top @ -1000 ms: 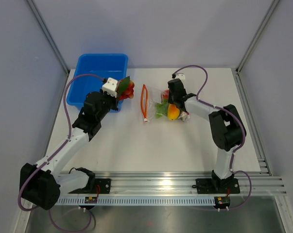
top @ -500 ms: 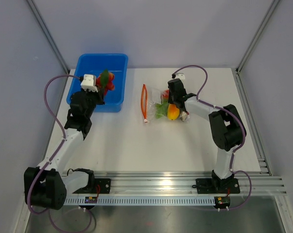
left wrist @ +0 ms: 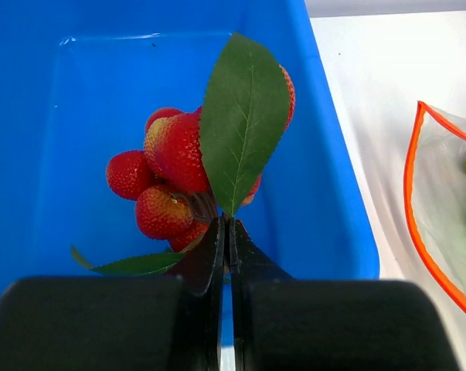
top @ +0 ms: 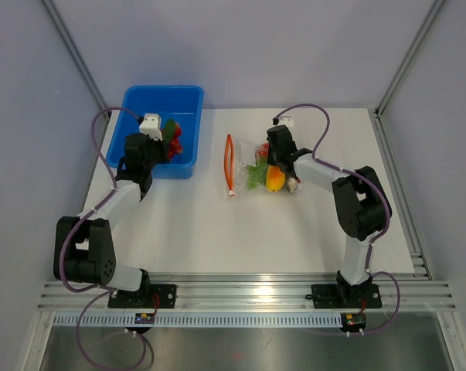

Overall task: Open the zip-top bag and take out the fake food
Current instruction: Place the fake fruit in the bin.

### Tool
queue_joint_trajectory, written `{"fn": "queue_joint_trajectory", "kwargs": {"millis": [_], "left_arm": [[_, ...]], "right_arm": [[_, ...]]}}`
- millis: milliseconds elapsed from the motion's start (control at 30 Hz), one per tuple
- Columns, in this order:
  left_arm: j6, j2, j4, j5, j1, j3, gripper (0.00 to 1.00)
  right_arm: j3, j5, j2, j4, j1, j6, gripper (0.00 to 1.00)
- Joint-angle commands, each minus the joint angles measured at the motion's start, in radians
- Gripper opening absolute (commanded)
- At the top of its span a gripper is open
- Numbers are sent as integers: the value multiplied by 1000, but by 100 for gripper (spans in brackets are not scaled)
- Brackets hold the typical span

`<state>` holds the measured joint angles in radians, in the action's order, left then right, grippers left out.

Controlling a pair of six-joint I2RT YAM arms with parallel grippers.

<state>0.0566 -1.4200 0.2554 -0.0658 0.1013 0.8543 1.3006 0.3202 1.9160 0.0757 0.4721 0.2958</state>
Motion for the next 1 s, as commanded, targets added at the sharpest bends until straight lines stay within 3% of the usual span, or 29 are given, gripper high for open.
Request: {"fn": "queue_joint_trajectory", "kwargs": {"millis": [0, 133, 267, 333, 467, 600, 700, 800, 967], "left_arm": [[-12, -22, 42, 12, -6, 81, 0], [5, -65, -21, 18, -12, 126, 9], [15, -109, -57, 47, -15, 164, 43], [15, -115, -67, 53, -21, 170, 52], [17, -86, -27, 21, -28, 141, 59], [3, 71, 109, -37, -11, -16, 63], [-44, 162, 200, -29, 63, -93, 64], [-113, 254, 258, -121, 133, -172, 64], [-221, 285, 249, -183, 251, -210, 64]], "right_arm": [[-9, -13, -41, 10, -9, -15, 0], [-9, -15, -43, 9, -9, -14, 0], [-11, -20, -43, 9, -7, -15, 0], [-11, -17, -44, 7, -7, -15, 0], [-18, -18, -52, -1, -7, -14, 0], [-32, -20, -63, -17, -9, -14, 0], [-38, -13, -68, -19, -9, -15, 0], [-44, -6, -74, -20, -7, -18, 0], [-72, 14, -104, -37, -7, -30, 0]]}}
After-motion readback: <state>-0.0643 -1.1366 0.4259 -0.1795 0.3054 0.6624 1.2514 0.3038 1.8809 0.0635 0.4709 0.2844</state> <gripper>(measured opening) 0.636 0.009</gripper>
